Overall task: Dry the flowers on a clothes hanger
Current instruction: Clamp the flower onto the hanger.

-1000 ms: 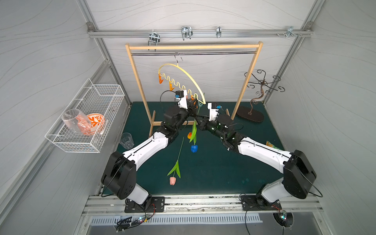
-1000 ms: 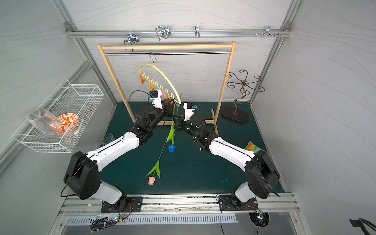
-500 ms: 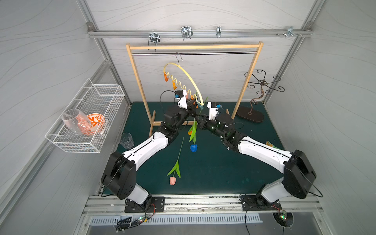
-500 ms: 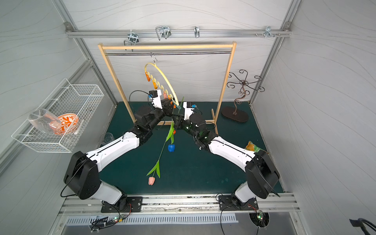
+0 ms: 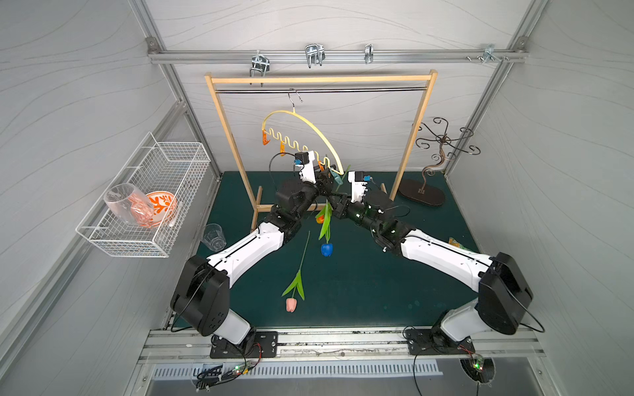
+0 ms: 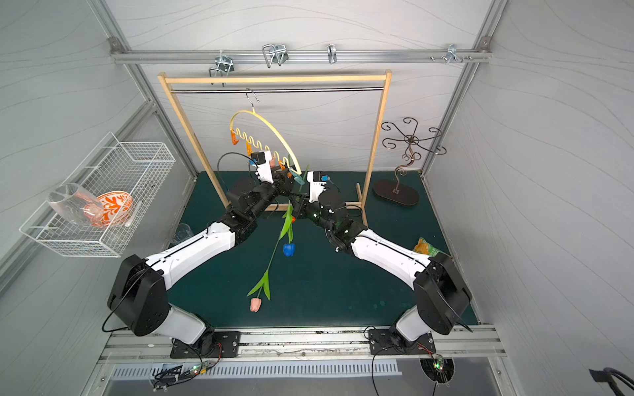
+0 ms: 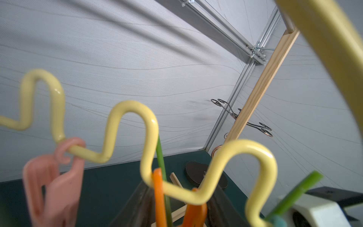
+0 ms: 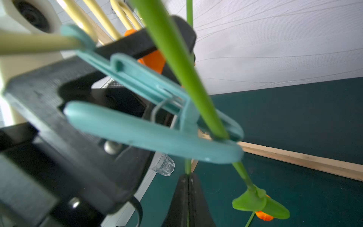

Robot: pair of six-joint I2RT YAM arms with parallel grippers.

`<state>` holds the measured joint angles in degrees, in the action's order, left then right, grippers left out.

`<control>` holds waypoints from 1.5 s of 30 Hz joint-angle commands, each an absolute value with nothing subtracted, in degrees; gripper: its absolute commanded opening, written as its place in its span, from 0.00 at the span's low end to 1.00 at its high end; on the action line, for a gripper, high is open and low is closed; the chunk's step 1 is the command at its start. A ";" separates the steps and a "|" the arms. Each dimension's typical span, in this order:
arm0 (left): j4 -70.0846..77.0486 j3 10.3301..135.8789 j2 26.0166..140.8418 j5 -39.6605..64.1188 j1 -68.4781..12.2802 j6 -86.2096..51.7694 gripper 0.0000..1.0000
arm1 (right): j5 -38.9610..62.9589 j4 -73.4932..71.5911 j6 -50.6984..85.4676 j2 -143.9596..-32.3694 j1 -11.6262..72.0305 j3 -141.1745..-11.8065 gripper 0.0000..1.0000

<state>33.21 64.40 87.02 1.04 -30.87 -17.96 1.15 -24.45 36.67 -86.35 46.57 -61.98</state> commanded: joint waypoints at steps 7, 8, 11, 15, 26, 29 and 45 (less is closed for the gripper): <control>35.17 65.16 85.08 1.32 -31.17 -16.16 0.49 | 1.36 -22.82 34.69 -86.85 46.98 -64.15 0.14; 35.08 64.99 84.93 1.27 -31.17 -15.92 0.51 | 1.32 -22.77 34.39 -86.66 46.98 -64.01 0.16; 34.81 64.14 84.31 1.14 -31.13 -15.15 0.55 | 0.51 -21.91 33.99 -85.93 46.96 -63.44 0.25; 34.17 62.47 83.21 0.79 -31.14 -15.20 0.62 | -0.77 -20.07 33.05 -85.33 46.92 -63.68 0.33; 25.53 55.68 74.20 -4.50 -31.55 -18.32 1.00 | -3.12 -12.18 32.47 -86.05 44.24 -68.92 0.33; 19.22 54.40 71.53 -5.90 -31.67 -18.90 1.00 | -3.07 -11.70 32.67 -85.74 44.20 -68.79 0.32; -32.66 56.33 56.64 -34.17 -31.50 -38.55 1.00 | -0.74 -0.86 30.12 -78.48 47.65 -69.25 0.33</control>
<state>-17.56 52.38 58.00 -27.57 -31.48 -32.67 -0.99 -4.82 31.51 -82.48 46.54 -68.36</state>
